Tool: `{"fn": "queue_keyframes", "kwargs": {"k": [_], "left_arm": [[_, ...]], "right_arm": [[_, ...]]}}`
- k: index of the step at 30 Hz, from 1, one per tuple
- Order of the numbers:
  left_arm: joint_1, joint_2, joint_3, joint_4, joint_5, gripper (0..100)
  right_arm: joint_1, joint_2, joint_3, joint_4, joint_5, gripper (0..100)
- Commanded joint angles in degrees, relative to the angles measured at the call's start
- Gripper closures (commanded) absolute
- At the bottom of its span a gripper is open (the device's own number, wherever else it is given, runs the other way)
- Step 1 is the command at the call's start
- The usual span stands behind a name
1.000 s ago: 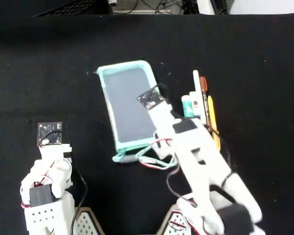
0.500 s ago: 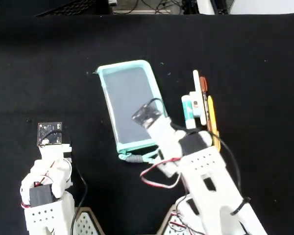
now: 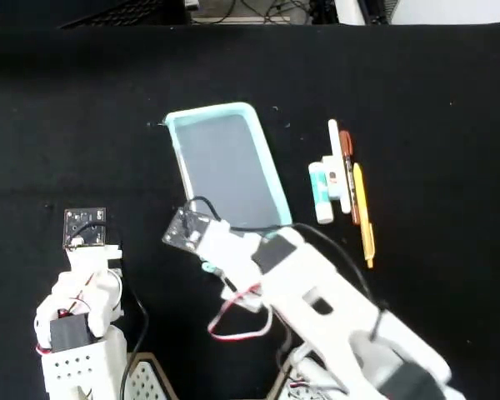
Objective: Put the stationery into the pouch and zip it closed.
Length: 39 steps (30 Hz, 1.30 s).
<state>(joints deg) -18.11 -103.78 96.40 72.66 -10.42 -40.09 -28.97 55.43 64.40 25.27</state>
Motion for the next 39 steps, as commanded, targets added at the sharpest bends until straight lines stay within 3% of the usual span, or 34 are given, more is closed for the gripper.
{"fn": "queue_keyframes", "kwargs": {"k": [1, 14, 18, 25, 32, 39], "left_arm": [[0.48, -0.44, 0.92, 0.26, -0.35, 95], [0.48, -0.44, 0.92, 0.26, -0.35, 95], [0.48, -0.44, 0.92, 0.26, -0.35, 95], [0.48, -0.44, 0.92, 0.26, -0.35, 95], [0.48, -0.44, 0.92, 0.26, -0.35, 95], [0.48, -0.44, 0.92, 0.26, -0.35, 95]], "right_arm": [[-0.79, 9.8, -7.87, -1.49, 0.0, 73.3], [-0.7, 37.32, -23.69, -1.41, 0.0, 74.7], [-0.18, 37.67, -24.04, -1.41, -0.09, 98.8], [4.4, 24.92, -16.4, -0.35, -2.29, 98.6], [4.31, 6.02, -3.56, -0.62, -2.29, 98.2], [4.13, 4.97, -1.54, -0.88, -2.29, 75.7]]}}
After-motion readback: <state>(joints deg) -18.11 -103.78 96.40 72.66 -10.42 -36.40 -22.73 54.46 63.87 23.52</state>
